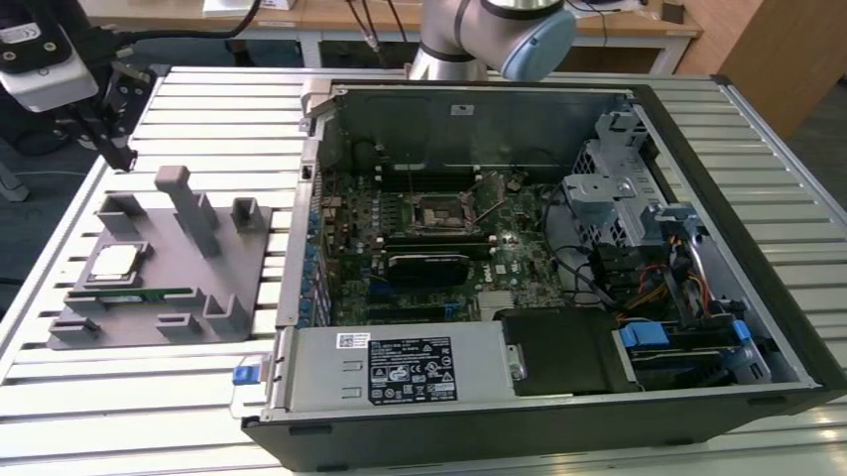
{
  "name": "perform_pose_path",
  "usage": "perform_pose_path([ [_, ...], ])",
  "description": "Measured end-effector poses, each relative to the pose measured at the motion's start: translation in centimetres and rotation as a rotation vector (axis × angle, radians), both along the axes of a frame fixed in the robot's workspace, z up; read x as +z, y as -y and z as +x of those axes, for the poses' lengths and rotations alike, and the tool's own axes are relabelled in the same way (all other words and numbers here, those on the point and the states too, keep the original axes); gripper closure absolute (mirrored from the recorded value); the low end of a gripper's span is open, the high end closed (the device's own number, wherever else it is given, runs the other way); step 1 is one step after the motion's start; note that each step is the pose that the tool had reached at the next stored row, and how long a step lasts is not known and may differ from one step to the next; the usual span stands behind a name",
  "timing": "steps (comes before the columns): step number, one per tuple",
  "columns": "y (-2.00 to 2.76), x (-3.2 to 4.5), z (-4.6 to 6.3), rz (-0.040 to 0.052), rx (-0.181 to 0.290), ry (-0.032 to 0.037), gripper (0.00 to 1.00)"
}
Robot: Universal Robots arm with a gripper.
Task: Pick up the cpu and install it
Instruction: 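Reach for the cpu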
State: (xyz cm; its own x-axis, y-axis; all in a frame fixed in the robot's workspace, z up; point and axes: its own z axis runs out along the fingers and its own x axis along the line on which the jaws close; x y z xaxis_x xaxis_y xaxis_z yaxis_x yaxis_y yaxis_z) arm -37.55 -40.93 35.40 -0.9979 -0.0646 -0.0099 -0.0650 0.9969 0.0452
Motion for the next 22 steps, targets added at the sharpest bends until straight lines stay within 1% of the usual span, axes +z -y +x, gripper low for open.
perform_pose_path([
  [8, 0.0, -1.36, -1.7, -0.0006, 0.001, -0.0086, 0.89],
  [11, 0.0, -1.85, -2.2, -0.0008, 0.001, -0.0105, 0.89],
  [13, 0.0, -2.14, -2.7, -0.0007, 0.001, -0.0104, 0.89],
  [17, 0.0, -2.5, -3.8, -0.0006, 0.001, -0.0104, 0.89],
  [22, -0.01, -2.63, -5.2, -0.0007, 0.001, -0.0105, 0.89],
])
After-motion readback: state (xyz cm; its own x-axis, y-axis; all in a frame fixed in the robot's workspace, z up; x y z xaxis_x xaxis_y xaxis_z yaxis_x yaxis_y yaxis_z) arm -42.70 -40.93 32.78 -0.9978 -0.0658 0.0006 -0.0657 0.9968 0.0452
